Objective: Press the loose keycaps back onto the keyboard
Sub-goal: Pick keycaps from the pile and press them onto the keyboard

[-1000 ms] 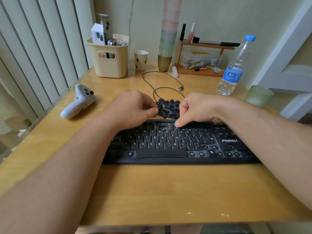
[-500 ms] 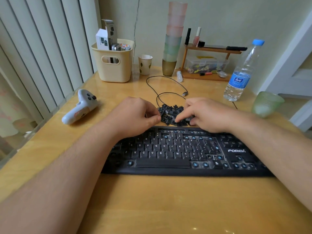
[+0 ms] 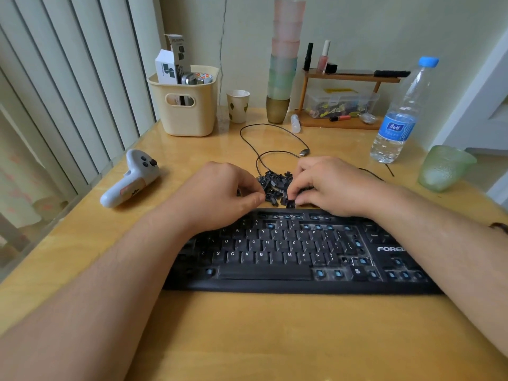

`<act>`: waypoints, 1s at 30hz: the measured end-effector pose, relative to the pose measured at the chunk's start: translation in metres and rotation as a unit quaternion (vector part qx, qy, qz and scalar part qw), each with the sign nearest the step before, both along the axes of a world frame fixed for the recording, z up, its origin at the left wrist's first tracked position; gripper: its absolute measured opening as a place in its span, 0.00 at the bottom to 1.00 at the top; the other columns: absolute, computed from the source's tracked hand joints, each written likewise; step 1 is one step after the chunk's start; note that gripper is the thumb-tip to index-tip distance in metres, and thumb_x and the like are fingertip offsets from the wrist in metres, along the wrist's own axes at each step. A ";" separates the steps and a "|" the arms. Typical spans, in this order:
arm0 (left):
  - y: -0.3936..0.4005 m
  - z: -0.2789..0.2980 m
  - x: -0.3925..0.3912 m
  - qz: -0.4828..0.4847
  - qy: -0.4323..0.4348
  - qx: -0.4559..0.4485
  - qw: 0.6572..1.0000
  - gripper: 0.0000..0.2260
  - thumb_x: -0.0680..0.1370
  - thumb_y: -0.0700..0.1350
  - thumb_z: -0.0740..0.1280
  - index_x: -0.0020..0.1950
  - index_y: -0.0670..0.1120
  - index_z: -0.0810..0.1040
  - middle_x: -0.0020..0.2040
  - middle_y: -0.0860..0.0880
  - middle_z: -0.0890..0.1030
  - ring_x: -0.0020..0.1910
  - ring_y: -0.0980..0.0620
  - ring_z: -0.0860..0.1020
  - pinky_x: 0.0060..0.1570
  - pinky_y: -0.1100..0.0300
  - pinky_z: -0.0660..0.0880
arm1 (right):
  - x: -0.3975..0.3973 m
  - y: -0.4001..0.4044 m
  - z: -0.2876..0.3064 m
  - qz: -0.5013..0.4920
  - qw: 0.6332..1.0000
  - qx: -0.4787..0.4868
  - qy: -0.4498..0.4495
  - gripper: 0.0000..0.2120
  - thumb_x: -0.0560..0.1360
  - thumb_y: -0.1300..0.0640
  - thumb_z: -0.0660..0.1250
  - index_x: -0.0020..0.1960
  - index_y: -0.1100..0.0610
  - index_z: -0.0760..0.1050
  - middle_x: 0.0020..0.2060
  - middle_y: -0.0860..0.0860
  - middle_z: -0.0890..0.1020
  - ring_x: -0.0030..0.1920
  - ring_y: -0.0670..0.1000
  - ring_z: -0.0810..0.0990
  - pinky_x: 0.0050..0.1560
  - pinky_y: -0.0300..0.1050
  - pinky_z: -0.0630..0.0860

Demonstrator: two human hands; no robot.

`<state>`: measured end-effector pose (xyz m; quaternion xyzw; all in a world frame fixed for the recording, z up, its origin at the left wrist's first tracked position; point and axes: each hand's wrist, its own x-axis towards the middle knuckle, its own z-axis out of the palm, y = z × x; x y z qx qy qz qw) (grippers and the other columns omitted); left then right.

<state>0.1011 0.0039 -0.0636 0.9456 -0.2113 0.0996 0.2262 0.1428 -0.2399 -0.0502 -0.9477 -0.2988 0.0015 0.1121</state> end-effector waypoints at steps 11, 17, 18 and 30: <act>-0.003 -0.002 0.000 -0.005 -0.006 0.009 1.000 0.07 0.80 0.54 0.70 0.54 0.57 0.86 0.39 0.63 0.78 0.41 0.79 0.72 0.40 0.81 0.65 | 0.000 0.013 0.000 0.021 0.999 -0.041 0.025 0.20 0.78 0.56 0.73 0.63 0.33 0.79 0.51 0.38 0.72 0.57 0.43 0.68 0.60 0.45 0.70; -0.003 -0.002 0.000 -0.009 -0.006 0.014 1.000 0.06 0.80 0.54 0.71 0.53 0.58 0.87 0.37 0.65 0.78 0.41 0.75 0.73 0.40 0.79 0.66 | 0.003 0.032 0.008 0.112 0.981 -0.153 -0.040 0.16 0.78 0.55 0.73 0.62 0.39 0.82 0.50 0.43 0.72 0.57 0.47 0.68 0.51 0.45 0.70; -0.003 -0.002 0.000 -0.007 -0.008 0.017 1.000 0.06 0.79 0.55 0.71 0.52 0.58 0.87 0.38 0.64 0.78 0.40 0.74 0.74 0.40 0.78 0.67 | 0.004 0.035 0.008 0.123 0.977 -0.166 -0.051 0.15 0.79 0.56 0.72 0.62 0.40 0.82 0.49 0.43 0.72 0.58 0.48 0.69 0.51 0.47 0.72; -0.007 -0.001 -0.005 -0.050 -0.046 -0.103 0.992 0.15 0.77 0.50 0.75 0.62 0.59 0.78 0.44 0.58 0.81 0.45 0.56 0.79 0.47 0.58 0.77 | -0.025 0.021 -0.017 -0.046 0.940 0.309 0.137 0.11 0.82 0.56 0.69 0.55 0.39 0.84 0.51 0.37 0.86 0.55 0.36 0.81 0.59 0.41 0.74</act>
